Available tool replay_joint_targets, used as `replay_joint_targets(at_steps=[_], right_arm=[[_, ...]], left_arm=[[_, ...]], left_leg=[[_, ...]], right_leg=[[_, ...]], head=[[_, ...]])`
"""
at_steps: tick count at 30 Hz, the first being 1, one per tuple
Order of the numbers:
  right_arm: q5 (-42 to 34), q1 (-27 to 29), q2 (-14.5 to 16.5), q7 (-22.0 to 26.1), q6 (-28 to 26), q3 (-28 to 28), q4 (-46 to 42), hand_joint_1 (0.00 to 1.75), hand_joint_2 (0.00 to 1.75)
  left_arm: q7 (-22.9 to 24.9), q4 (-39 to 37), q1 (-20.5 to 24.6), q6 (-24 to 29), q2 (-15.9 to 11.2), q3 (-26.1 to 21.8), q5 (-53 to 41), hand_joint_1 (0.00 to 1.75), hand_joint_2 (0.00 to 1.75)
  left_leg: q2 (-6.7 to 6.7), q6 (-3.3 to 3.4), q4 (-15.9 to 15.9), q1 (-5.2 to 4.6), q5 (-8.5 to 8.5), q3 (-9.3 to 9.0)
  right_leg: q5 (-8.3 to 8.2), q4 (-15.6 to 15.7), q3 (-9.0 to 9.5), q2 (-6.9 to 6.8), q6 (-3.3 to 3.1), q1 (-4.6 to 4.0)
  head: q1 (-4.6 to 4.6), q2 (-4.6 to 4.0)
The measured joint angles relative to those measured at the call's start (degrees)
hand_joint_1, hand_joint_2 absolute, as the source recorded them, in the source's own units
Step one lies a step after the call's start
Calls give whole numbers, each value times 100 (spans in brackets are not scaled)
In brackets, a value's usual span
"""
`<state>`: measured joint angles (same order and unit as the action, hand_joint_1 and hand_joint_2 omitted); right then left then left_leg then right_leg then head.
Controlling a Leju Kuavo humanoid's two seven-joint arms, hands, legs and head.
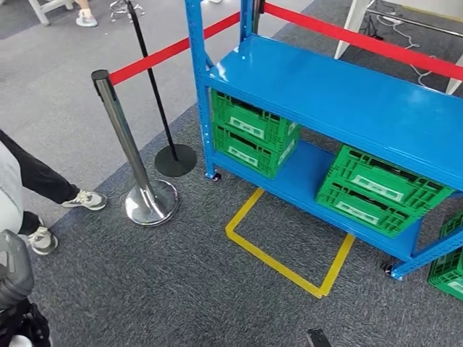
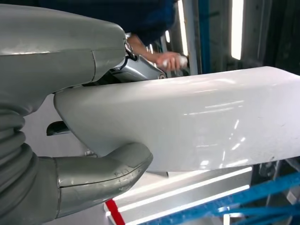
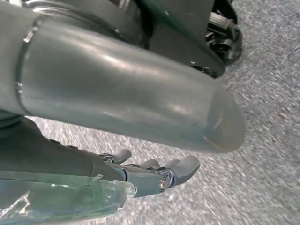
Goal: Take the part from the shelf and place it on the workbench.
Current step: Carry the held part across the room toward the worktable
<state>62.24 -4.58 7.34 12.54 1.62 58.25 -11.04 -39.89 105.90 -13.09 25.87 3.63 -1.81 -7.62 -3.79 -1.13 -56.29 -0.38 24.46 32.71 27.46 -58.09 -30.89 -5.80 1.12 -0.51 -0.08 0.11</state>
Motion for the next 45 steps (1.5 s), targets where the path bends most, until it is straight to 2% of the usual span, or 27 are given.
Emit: replay_joint_targets(at_steps=[2, 3, 4, 6, 8, 9, 11, 13, 15, 16, 17, 19, 21, 23, 24, 26, 28, 30, 32, 34, 36, 38, 39, 40, 41, 43, 45], right_arm=[[1, -25, 1, 6, 2, 0, 0, 0, 0], [3, -34, 1, 9, 2, -1, 0, 0, 0], [5, -38, 1, 10, 3, -1, 0, 0, 0], [10, -22, 1, 6, 5, -1, 0, 0, 0], [14, 14, 1, -14, 8, 0, 0, 0, 0], [16, 30, 1, -30, 9, 0, 0, 0, 0], [17, 47, 1, -66, 5, 0, 0, 0, 0], [16, 56, 1, -102, 2, 0, 0, 0, 0], [16, 63, 1, -131, 5, 0, 0, 0, 0], [16, 63, 1, -140, 7, 0, 0, 0, 0], [16, 64, 4, -146, 8, 0, 0, 0, 0], [16, 64, 9, -146, 9, 0, 0, 0, 0], [16, 76, 11, -146, 10, 0, 0, 0, 0], [19, 92, 11, -151, 15, 0, 0, 0, 0], [22, 93, 11, -152, 20, 0, 0, 0, 0], [33, 82, 13, -154, 37, 0, 0, 0, 0], [46, 76, 16, -151, 51, 0, 0, 0, 0], [56, 76, 18, -148, 59, 0, 0, 0, 0], [61, 72, 18, -147, 61, 0, 0, 0, 0], [63, 64, 18, -148, 62, 0, 0, 0, 0], [66, 70, 18, -158, 63, 0, 0, 0, 0], [71, 94, 21, -185, 62, 0, 1, 0, 0], [74, 105, 22, -198, 61, 0, 2, 0, 0], [77, 109, 24, -208, 60, 0, 2, 0, 0], [79, 108, 25, -213, 58, 0, 2, 0, 0], [80, 101, 32, -215, 57, -1, 4, 0, 0], [84, 102, 51, -215, 58, -2, 7, 0, 0]], left_arm=[[0, 0, -8, -1, -2, -14, -9, 175, 175], [0, 0, -6, -2, -2, -20, -9, 175, 175], [0, 0, -1, -2, 0, -24, -11, 175, 175], [0, -1, 7, -3, 5, -25, -16, 175, 175], [0, -4, 2, -3, 7, -25, -23, 175, 175], [0, -6, -2, -4, 7, -25, -23, 175, 175], [0, -7, -5, -5, 7, -27, -19, 175, 175], [1, -7, -5, -8, 5, -28, -14, 175, 175], [2, -7, -20, -11, 4, -29, -12, 175, 175], [2, -7, -37, -11, 4, -29, -11, 175, 175], [2, -7, -59, -12, 4, -30, -11, 175, 175], [2, -7, -77, -11, 4, -30, -10, 175, 175], [1, -8, -72, -10, 5, -29, -9, 175, 175], [1, -13, -83, -10, 5, -29, -9, 175, 175], [1, -15, -92, -10, 5, -30, -9, 175, 175], [1, -17, -100, -16, 5, -31, -16, 175, 175], [2, -17, -95, -25, 6, -30, -27, 175, 175], [2, -17, -94, -29, 7, -30, -33, 175, 175], [2, -17, -107, -29, 5, -31, -38, 175, 175], [3, -17, -114, -30, 5, -36, -52, 175, 175], [7, -17, -113, -35, 17, -39, -70, 175, 175], [11, -19, -121, -45, 32, -39, -81, 175, 175], [14, -19, -127, -48, 34, -39, -87, 175, 175], [16, -20, -133, -49, 35, -39, -95, 175, 175], [17, -20, -137, -49, 37, -39, -103, 175, 175], [21, -19, -140, -49, 39, -39, -115, 175, 175], [25, -18, -141, -49, 39, -39, -123, 175, 175]], left_leg=[[137, 80, 11, 8, -26, 24], [202, 118, 23, 20, -42, 28], [264, 150, 34, 36, -58, 28], [388, 185, 35, 50, -68, 40], [538, 194, 32, 49, -70, 47], [621, 192, 30, 50, -73, 45], [783, 176, 28, 60, -79, 33], [924, 129, 11, 56, -86, 47], [1044, 55, 4, 62, -111, 94], [1104, 16, 9, 74, -130, 115], [1100, -17, 7, 85, -134, 132], [849, -72, -212, 74, 12, 245], [533, -110, -880, 61, 376, 565], [463, -131, -1565, 68, 633, 895], [455, -132, -1659, 70, 613, 938], [383, -114, -1180, 65, 300, 675], [88, -70, -399, 31, 12, 243], [-77, -3, -49, -11, -46, 65], [67, 72, -16, -20, -57, 77], [205, 138, 10, 6, -81, 72], [330, 183, 21, 32, -91, 68], [482, 200, 19, 35, -91, 70], [567, 200, 17, 36, -92, 69], [651, 197, 15, 39, -93, 64], [733, 190, 12, 45, -95, 57], [879, 146, 2, 54, -101, 59], [1001, 84, -20, 57, -119, 102]], right_leg=[[25, 0, 14, -39, 63, 12], [94, -86, -19, 69, 100, 25], [221, -288, -106, 220, 131, 36], [594, -1026, -448, 507, 164, 51], [793, -1649, -763, 559, 171, 52], [724, -1666, -789, 565, 169, 54], [324, -1061, -532, 645, 159, 71], [32, -314, -197, 899, 149, 107], [-2, -47, -64, 1028, 116, 114], [-8, -39, -54, 975, 83, 106], [-23, -32, -44, 916, 42, 102], [-51, -5, -35, 785, -40, 100], [-50, 8, -33, 633, -95, 83], [-38, 7, -34, 471, -118, 63], [-32, 6, -32, 392, -122, 57], [-15, 6, -14, 251, -113, 52], [22, -5, 16, 137, -77, 27], [57, -12, 43, 34, -28, -7], [83, 0, 66, -69, 27, -7], [214, -158, 8, 102, 91, 13], [546, -787, -277, 427, 134, 29], [822, -1545, -659, 546, 147, 32], [816, -1699, -758, 557, 149, 33], [687, -1601, -740, 567, 146, 38], [476, -1292, -616, 601, 145, 50], [111, -490, -268, 882, 165, 105], [12, -93, -84, 1122, 156, 142]], head=[[10, 0], [17, 0], [25, 0], [41, 0], [41, 0], [41, 0], [43, 0], [39, 0], [35, 0], [32, 0], [35, 0], [9, 0], [-16, 0], [-15, 0], [-16, 0], [-16, 0], [-19, 0], [-9, 0], [0, 0], [12, 0], [35, 0], [44, 0], [47, 0], [46, 0], [47, 0], [46, 0], [41, 0]])
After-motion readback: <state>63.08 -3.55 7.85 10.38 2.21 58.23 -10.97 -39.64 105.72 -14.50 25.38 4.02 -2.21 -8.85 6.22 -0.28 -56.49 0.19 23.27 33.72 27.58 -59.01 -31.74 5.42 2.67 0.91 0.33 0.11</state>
